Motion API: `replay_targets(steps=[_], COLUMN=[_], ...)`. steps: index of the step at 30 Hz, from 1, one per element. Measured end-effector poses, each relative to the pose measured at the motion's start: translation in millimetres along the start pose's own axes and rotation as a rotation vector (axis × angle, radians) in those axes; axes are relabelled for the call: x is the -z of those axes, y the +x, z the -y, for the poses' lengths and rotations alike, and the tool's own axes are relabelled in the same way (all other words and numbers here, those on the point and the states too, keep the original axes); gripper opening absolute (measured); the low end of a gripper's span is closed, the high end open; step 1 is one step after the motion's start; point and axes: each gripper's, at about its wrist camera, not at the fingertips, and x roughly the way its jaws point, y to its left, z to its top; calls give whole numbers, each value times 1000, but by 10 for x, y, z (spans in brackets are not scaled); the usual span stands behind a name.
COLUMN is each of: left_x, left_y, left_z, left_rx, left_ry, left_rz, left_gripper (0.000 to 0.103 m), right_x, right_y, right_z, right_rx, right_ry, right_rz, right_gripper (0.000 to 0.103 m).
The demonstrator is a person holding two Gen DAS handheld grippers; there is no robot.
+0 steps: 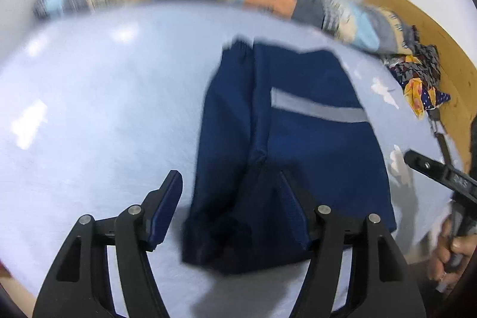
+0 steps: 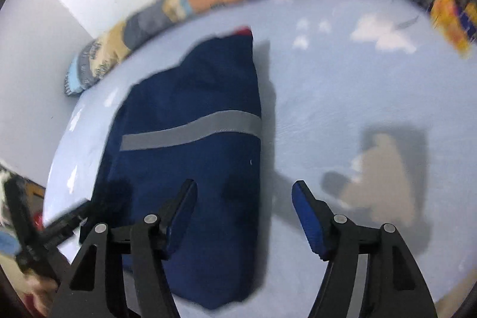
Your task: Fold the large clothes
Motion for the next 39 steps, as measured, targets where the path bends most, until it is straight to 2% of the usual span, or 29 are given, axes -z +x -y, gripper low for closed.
replay_targets(steps=[1, 3, 5, 6, 7, 9, 11, 14, 18, 23, 25, 26, 27, 32, 34, 39], left_x=[90, 282, 420, 455, 502, 599, 618, 588, 539, 541, 539, 536, 546, 628, 650, 705], left_y=[-131, -256, -233, -127, 76, 404, 421, 405, 405, 172, 84, 73, 50, 15, 18, -17], left_z=[104, 150, 232, 246, 273, 215, 116, 122, 215, 374, 428, 435, 442, 456, 493, 507], left_rx=[-21, -67, -70, -70, -92, -153, -158, -155, -156, -154, -153, -154, -153, -127, -136, -152], left_ry=[49, 109, 160, 177, 184, 171, 138, 161, 161, 216, 229, 229, 225, 215, 231, 249], left_rz=[53, 107, 100, 66, -6, -114, -93, -79, -31, 71, 116, 123, 128, 112, 110, 120], left_gripper=[65, 65, 65, 66, 69, 83, 87, 87, 87, 87, 87, 87, 87, 87, 87, 87], right_x=[148, 354, 545, 614, 635, 654, 639, 638, 701, 795, 841, 863, 894, 965, 959, 929], right_y=[-90, -100, -59, 43, 141, 323, 413, 415, 306, -10, -162, -200, -238, -325, -328, -308], right_z=[-122, -340, -477, -508, -496, -466, -501, -494, -470, -553, -561, -558, -539, -500, -490, -436], right_rx=[-10, -4, 32, 51, 78, 99, 107, 128, 111, 91, 80, 71, 63, 59, 69, 64], right_ry=[-41, -120, -169, -173, -176, -188, -200, -218, -207, -235, -212, -197, -175, -139, -144, -121], right_rz=[26, 21, 8, -19, -42, -81, -96, -88, -74, 13, 69, 79, 89, 102, 103, 91], right_gripper=[54, 25, 19, 19, 19, 21, 21, 22, 24, 26, 32, 42, 46, 51, 54, 54])
